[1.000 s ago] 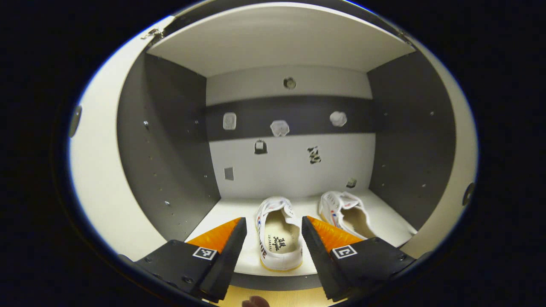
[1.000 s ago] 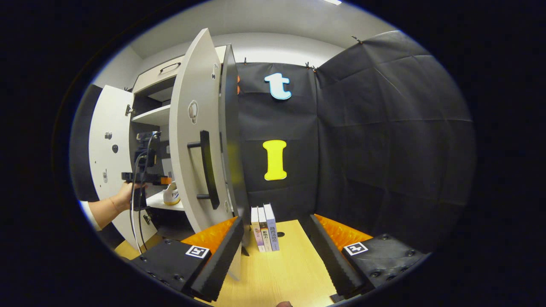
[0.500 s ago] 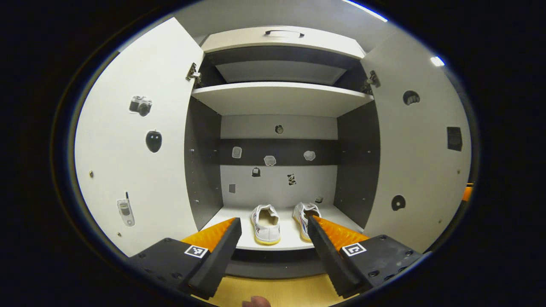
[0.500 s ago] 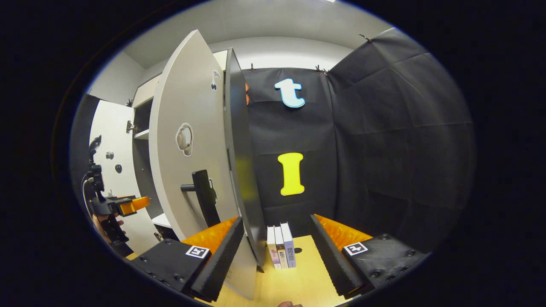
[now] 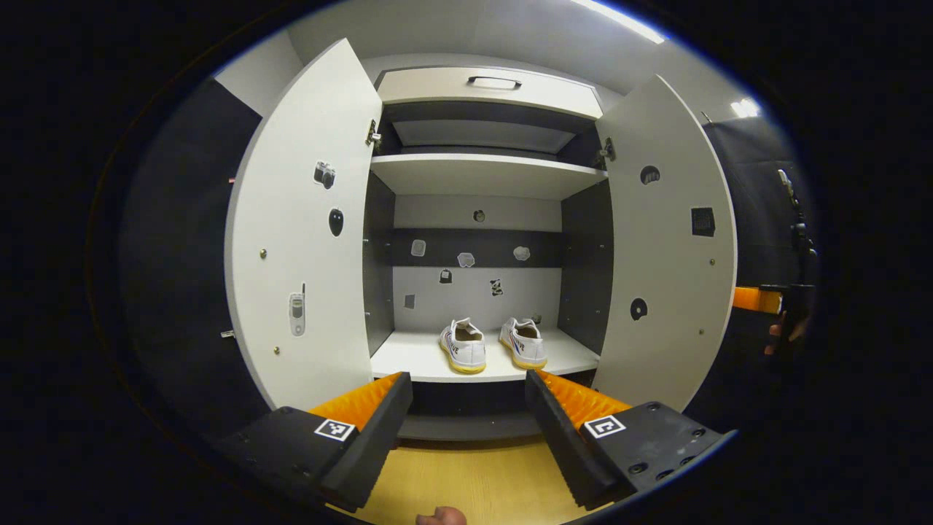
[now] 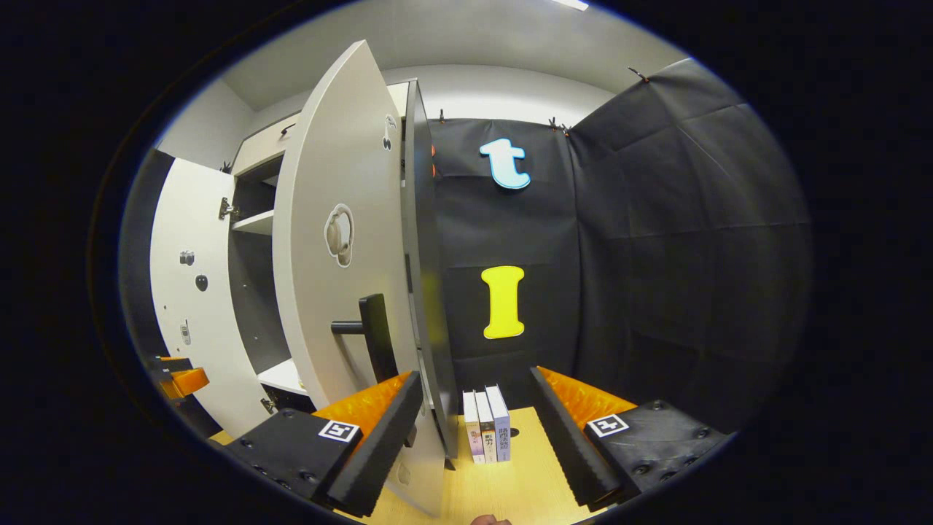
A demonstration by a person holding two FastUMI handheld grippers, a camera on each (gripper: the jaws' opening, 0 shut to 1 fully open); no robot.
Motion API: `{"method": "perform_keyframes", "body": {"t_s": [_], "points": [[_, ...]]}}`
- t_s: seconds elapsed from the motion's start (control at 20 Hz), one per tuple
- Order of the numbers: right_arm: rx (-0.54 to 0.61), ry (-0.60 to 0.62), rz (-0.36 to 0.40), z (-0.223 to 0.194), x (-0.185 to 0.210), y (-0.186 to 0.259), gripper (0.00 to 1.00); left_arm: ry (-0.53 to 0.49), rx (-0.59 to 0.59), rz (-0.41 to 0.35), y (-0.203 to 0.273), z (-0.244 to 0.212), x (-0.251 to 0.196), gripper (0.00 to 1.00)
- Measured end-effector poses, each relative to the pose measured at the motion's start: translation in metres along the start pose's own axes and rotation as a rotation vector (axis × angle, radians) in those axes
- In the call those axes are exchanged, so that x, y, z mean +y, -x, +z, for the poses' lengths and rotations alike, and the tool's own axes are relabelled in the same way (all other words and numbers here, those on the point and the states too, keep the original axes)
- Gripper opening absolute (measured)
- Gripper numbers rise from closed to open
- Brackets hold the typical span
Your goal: Grab one shoe with the right hand and put it into the shoe cabinet, grab the other shoe with the left hand and put it into the shoe cabinet; then close the right door with the right hand and the left door with the left hand.
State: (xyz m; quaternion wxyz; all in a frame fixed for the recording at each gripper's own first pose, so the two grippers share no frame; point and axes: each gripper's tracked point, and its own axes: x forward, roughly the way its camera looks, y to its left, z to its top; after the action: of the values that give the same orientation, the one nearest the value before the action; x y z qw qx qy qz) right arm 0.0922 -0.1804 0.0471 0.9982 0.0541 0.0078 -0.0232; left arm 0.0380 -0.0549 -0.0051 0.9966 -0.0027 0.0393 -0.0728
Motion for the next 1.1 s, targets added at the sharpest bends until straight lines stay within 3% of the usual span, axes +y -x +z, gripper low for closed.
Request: {"method": "perform_keyframes", "body": {"t_s": [0.2,0.6,0.85,1.1], "points": [[-0.007,-0.012,-0.008,-0.003,0.02,0.004,0.97,0.015,-0.002,0.011,0.023,-0.002,0.025,0.98],[-0.004,-0.02,0.062,-0.014,0.097,0.003,0.98,0.054,0.026,0.095,0.052,-0.018,0.099,0.98],[0.046,-0.045,0.204,-0.034,0.177,-0.005,0.98,0.08,0.027,0.15,0.06,-0.021,0.139,0.95],[0.076,-0.015,0.329,-0.057,0.242,0.016,0.98,0.093,0.016,0.221,0.058,-0.012,0.193,0.95]]}}
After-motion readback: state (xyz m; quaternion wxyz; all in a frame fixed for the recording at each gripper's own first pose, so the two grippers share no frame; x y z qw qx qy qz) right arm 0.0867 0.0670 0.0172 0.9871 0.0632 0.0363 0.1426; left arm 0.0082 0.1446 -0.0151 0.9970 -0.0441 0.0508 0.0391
